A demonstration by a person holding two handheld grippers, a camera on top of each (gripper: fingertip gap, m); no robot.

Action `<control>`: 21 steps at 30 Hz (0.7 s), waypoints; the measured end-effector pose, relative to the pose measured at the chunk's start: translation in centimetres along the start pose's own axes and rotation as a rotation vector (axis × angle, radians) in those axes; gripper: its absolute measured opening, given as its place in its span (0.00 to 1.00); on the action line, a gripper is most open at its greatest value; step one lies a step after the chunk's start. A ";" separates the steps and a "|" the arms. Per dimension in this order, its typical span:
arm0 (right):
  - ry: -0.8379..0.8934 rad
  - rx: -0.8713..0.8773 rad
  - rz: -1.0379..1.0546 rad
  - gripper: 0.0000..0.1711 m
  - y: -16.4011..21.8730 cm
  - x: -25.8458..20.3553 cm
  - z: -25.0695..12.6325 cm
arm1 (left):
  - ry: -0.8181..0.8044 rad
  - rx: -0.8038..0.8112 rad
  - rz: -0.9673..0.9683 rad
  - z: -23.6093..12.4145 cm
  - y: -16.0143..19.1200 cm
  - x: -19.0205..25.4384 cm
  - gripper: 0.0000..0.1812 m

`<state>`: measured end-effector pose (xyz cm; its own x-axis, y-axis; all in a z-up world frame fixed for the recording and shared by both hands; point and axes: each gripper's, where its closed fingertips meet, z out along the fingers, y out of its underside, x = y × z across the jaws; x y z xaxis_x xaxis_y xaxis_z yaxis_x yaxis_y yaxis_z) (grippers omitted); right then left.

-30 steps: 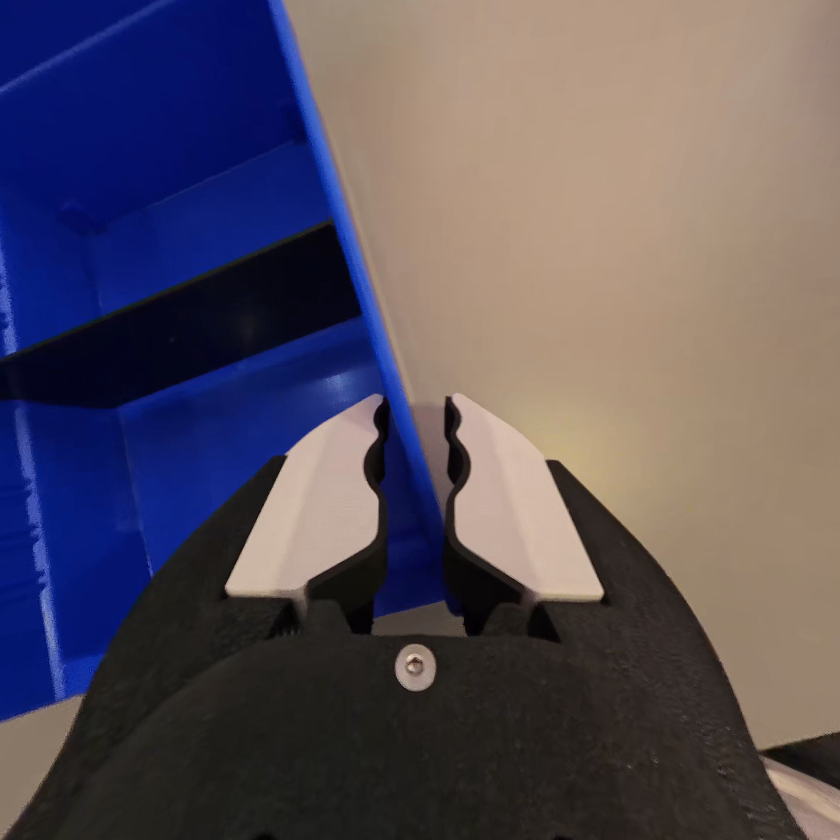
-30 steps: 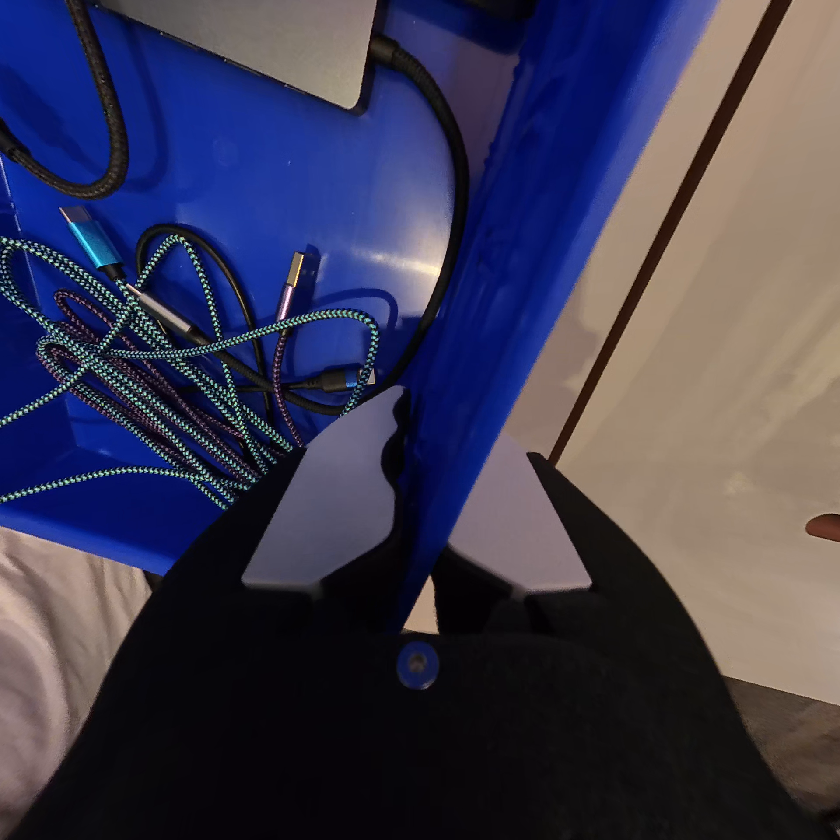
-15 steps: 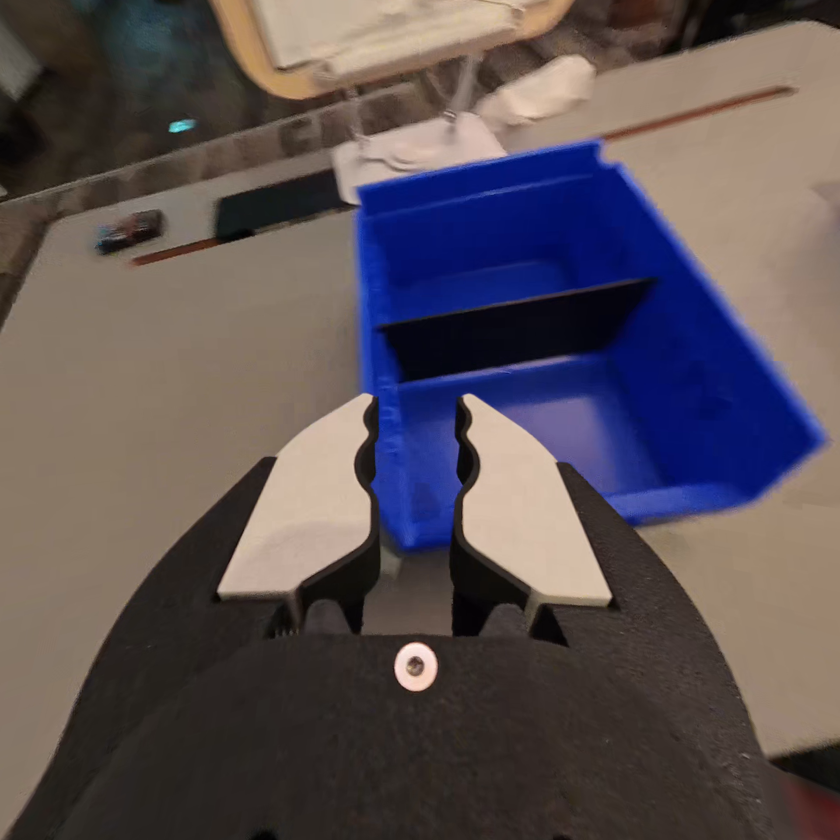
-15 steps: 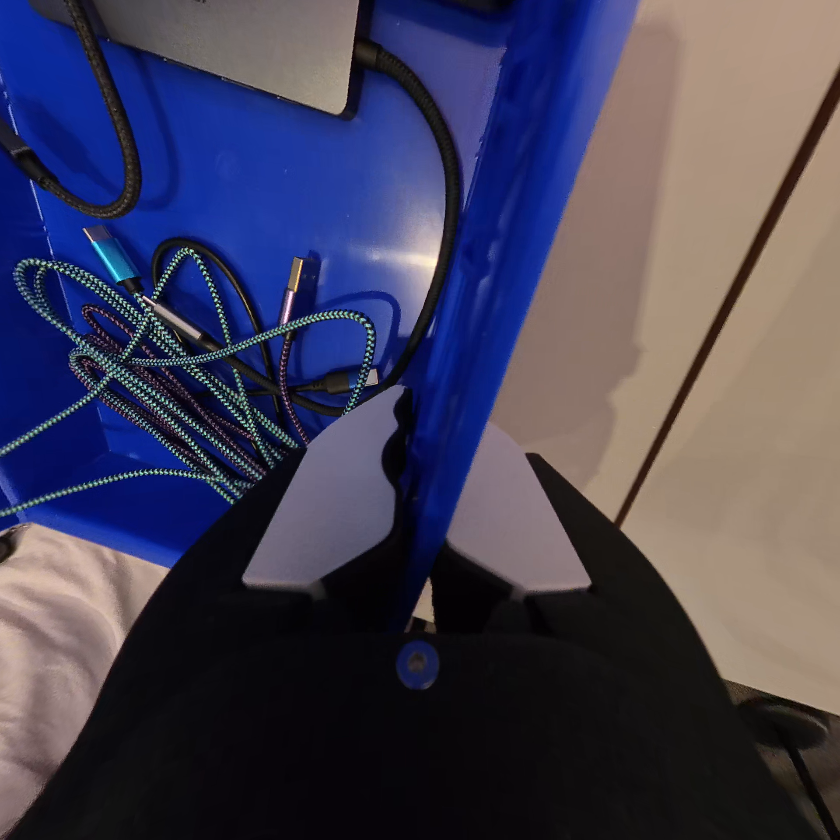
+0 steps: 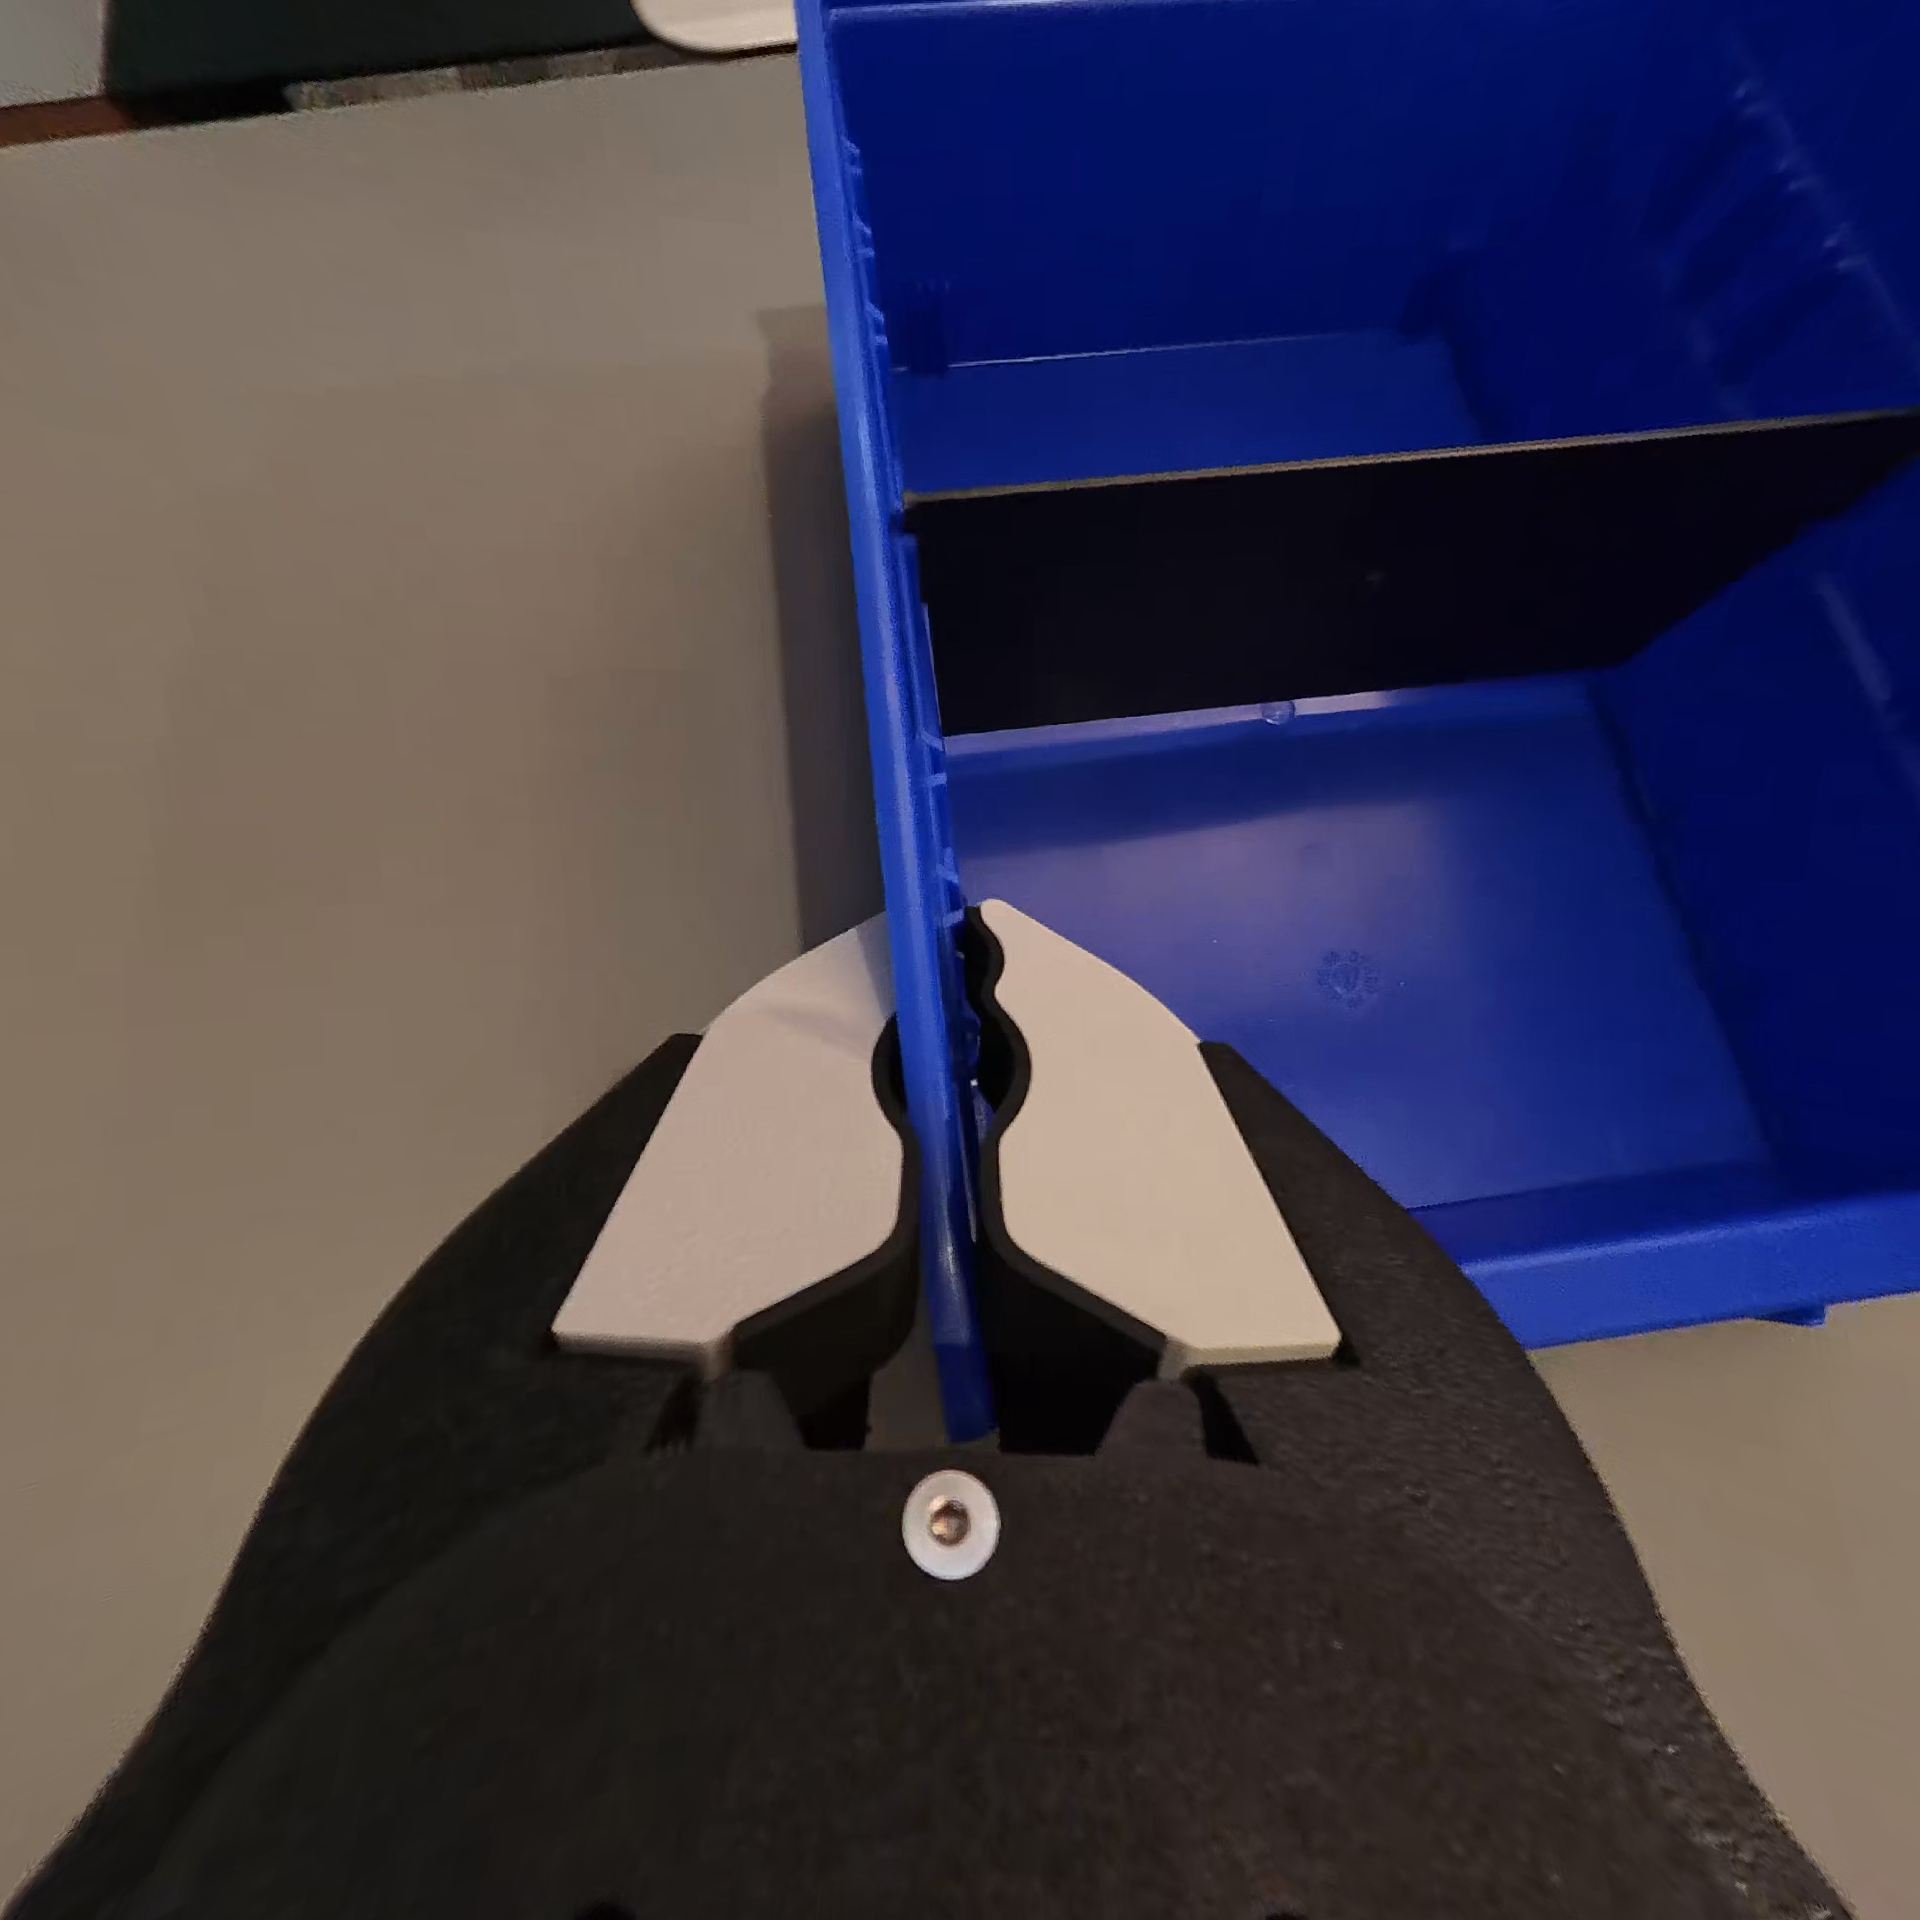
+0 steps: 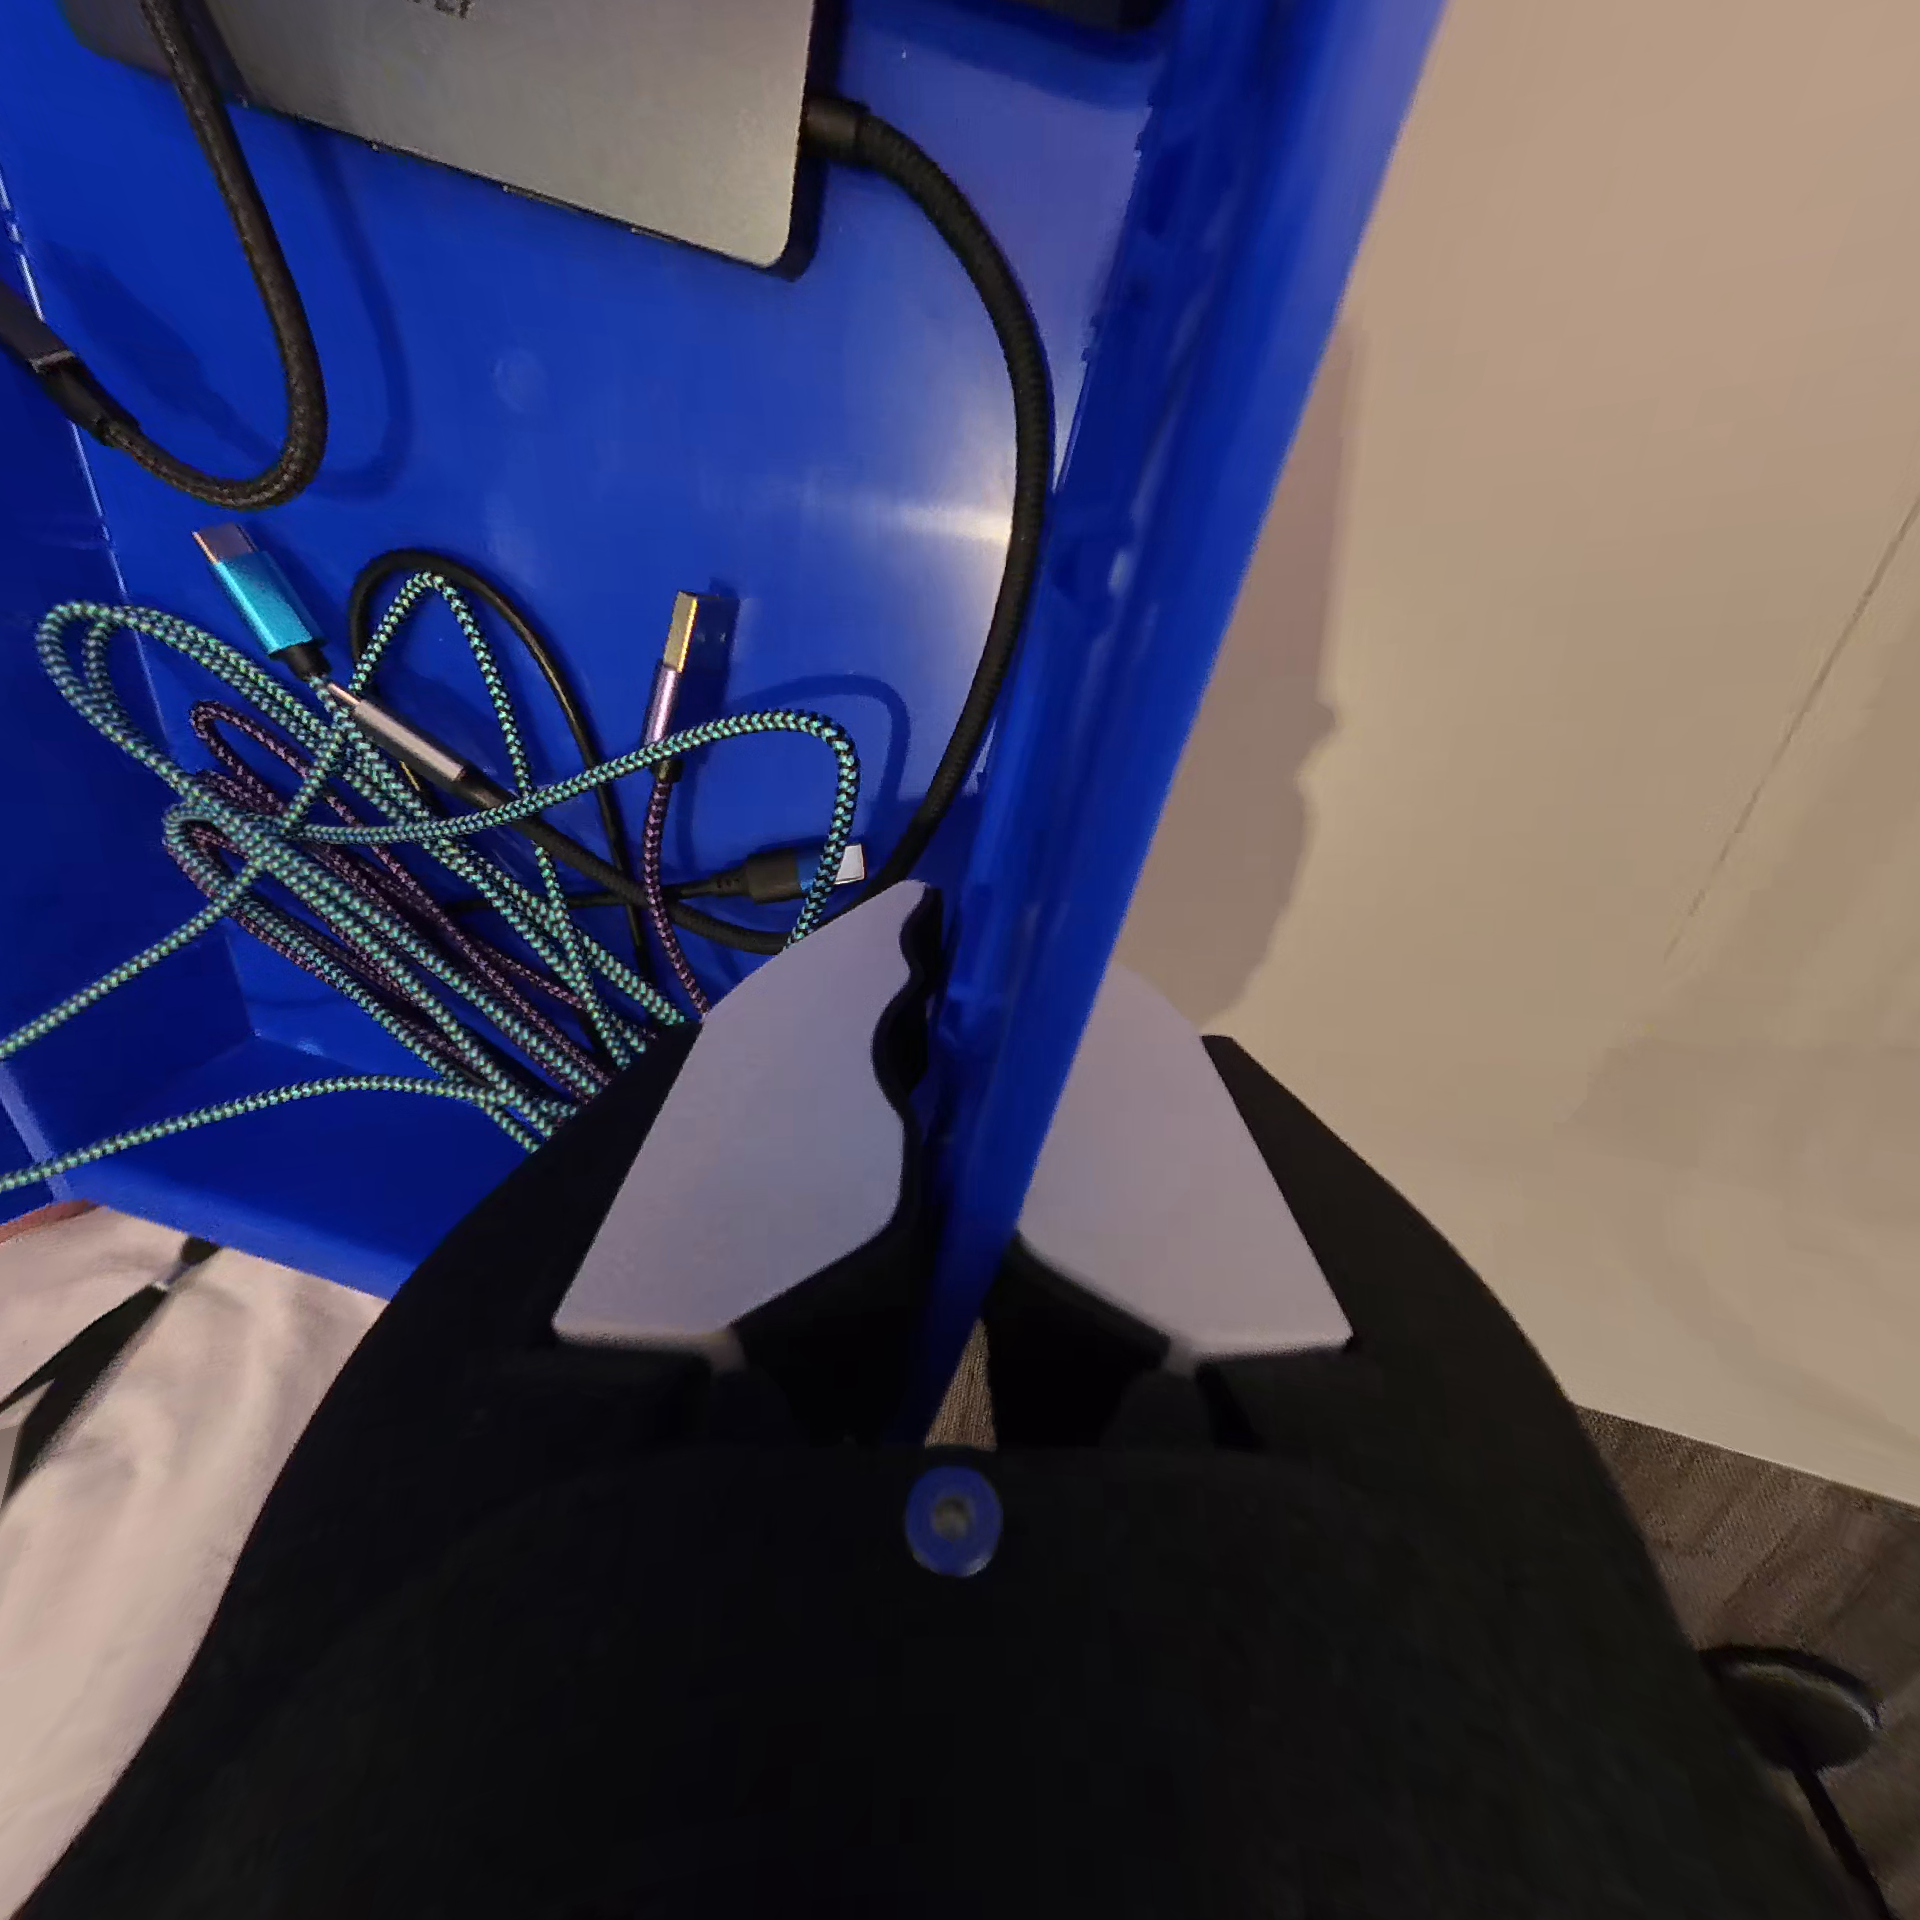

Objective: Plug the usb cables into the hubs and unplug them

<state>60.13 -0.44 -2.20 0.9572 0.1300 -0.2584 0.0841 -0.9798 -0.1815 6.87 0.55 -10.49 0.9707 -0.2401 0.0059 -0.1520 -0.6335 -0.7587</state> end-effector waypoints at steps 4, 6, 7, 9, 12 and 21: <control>-0.010 0.035 -0.050 0.03 -2.6 -5.4 -2.3 | 0.057 0.036 0.023 0.7 -1.1 3.0 0.10; -0.013 0.045 -0.078 0.03 -3.9 -8.4 -3.2 | 0.052 0.130 0.007 -0.2 -2.7 3.1 0.14; -0.017 0.046 -0.089 0.03 -4.4 -10.0 -3.4 | 0.048 0.167 0.010 -0.9 -3.3 2.8 0.18; -0.023 0.047 -0.122 0.03 -5.6 -13.2 -3.7 | 0.044 0.215 0.016 -2.3 -4.1 1.9 0.21; -0.025 0.048 -0.170 0.03 -7.5 -18.4 -3.3 | 0.056 0.257 0.005 -4.6 -4.5 -0.3 0.26; -0.121 0.001 -0.247 0.02 -11.9 -36.0 4.8 | -0.214 0.317 -0.156 -14.1 0.1 -17.5 0.24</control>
<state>23.38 7.23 4.72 0.8678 0.3823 -0.3175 0.3106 -0.9160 -0.2539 -12.77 -5.67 -1.48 0.9995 0.0202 0.0263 0.0320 -0.3845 -0.9226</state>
